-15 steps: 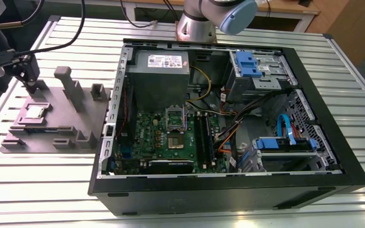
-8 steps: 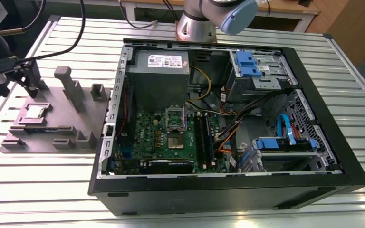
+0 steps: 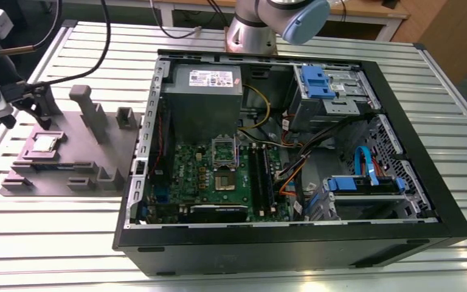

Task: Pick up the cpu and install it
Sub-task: 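Pick up the cpu and move it towards the insertion slot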

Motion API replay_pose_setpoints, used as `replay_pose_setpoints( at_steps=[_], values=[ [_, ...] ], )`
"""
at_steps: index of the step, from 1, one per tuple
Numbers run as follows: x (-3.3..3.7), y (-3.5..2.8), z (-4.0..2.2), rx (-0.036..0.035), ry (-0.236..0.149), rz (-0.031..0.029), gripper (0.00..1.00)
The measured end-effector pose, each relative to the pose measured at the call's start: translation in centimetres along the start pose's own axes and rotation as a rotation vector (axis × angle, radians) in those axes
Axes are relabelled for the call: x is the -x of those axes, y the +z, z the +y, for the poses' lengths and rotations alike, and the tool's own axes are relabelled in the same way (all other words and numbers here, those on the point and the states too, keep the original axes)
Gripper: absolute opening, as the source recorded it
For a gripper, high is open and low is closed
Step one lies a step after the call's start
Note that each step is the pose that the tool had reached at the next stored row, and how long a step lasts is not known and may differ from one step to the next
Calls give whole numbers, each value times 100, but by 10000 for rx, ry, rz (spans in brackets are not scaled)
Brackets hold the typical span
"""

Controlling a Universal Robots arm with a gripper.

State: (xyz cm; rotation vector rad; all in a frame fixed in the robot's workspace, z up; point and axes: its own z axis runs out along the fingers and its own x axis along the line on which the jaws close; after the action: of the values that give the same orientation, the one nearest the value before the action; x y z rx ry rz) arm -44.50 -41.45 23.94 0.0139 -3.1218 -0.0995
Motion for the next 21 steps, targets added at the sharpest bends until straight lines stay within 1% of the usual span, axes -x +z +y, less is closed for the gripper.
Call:
replay_pose_setpoints(
  at_steps=[7,18,21],
  values=[
    [2,125,-30,-3,-150,11,65],
    [6,323,-43,-2,-114,7,65],
    [6,354,-45,-1,-62,5,65]
  ],
)
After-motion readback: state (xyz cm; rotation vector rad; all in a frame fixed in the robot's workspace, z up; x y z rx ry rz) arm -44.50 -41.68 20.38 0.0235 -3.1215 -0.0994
